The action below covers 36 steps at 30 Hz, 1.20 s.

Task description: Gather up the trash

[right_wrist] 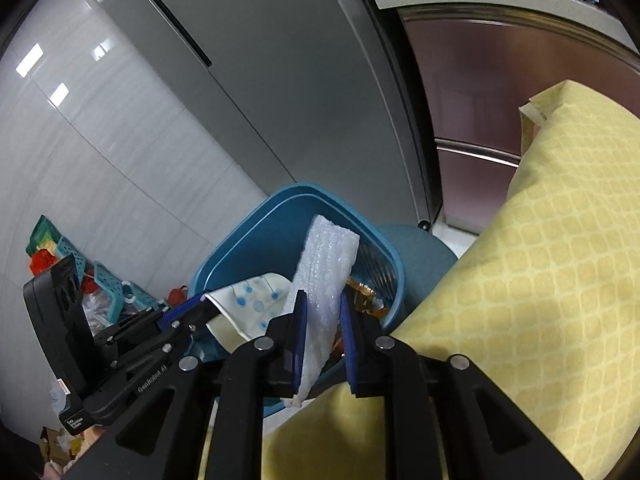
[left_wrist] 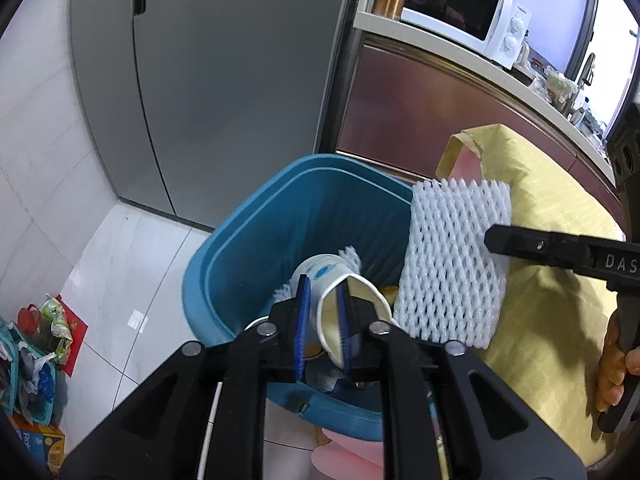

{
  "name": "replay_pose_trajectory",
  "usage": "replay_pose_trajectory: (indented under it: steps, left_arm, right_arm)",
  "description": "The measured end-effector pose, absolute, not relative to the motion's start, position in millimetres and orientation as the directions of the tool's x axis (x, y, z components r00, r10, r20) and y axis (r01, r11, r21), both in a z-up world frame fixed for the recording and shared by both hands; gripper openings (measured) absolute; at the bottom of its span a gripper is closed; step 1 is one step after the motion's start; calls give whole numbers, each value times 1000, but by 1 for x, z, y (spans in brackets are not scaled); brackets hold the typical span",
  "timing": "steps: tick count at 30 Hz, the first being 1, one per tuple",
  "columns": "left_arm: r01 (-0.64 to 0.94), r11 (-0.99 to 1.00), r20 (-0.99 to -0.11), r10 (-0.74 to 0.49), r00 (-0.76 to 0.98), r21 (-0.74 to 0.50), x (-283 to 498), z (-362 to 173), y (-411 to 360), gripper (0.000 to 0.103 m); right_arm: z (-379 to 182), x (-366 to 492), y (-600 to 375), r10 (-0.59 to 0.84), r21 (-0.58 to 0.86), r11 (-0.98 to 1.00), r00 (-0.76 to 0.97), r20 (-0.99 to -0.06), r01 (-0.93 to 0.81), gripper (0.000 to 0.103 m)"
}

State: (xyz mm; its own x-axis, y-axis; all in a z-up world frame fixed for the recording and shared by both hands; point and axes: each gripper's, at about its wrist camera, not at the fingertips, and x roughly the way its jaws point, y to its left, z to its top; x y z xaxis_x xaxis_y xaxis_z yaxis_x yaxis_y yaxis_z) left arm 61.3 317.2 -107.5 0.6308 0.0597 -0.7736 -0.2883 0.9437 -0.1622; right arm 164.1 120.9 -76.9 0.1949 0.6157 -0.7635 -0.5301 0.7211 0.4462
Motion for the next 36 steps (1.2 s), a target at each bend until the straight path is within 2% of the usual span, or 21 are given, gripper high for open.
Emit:
replay_pose_trajectory:
  steps: [2, 4, 6, 11, 14, 16, 19, 22, 23, 25, 27, 30, 36]
  left_arm:
    - [-288, 942, -777, 48, 628, -174, 64, -113, 317, 26]
    - [-287, 941, -780, 42, 625, -179, 66, -116, 317, 27]
    - [-290, 939, -778, 41, 627, -184, 67, -118, 315, 34]
    - [-283, 938, -761, 33, 648, -200, 62, -113, 310, 35]
    - [-251, 944, -736, 15, 677, -212, 51, -101, 303, 43]
    - [-221, 949, -710, -4, 704, -225, 43, -89, 296, 48]
    - [-176, 957, -670, -26, 742, -232, 33, -72, 283, 61]
    - [-130, 966, -618, -38, 785, -225, 19, -53, 265, 86]
    - [-118, 968, -602, -39, 798, -220, 14, -47, 259, 90]
    - [-97, 975, -573, -37, 819, -200, 6, -38, 244, 97]
    - [-86, 979, -559, -33, 828, -185, 1, -31, 231, 97]
    - [-70, 982, -532, -34, 846, -173, -6, -21, 211, 97]
    - [-34, 992, -478, -30, 878, -125, -16, -8, 168, 97]
  right_arm:
    - [-76, 165, 121, 616, 447, 723, 199, -762, -526, 19]
    - [-75, 165, 120, 614, 441, 726, 208, -761, -527, 28]
    - [-73, 164, 118, 610, 432, 730, 221, -761, -529, 34]
    - [-68, 158, 109, 625, 438, 722, 233, -745, -535, 34]
    - [-57, 151, 98, 640, 438, 715, 257, -724, -545, 35]
    - [-47, 144, 86, 658, 444, 706, 278, -700, -552, 45]
    - [-27, 126, 64, 664, 416, 712, 350, -660, -566, 56]
    - [-11, 109, 40, 657, 384, 731, 428, -621, -564, 67]
    - [-5, 101, 31, 647, 364, 743, 461, -608, -562, 69]
    - [1, 89, 16, 621, 331, 769, 517, -589, -547, 81]
    - [6, 76, 0, 589, 297, 797, 574, -569, -525, 83]
    - [9, 56, -23, 517, 233, 851, 665, -539, -471, 94]
    - [13, 17, -62, 384, 141, 922, 799, -463, -361, 96]
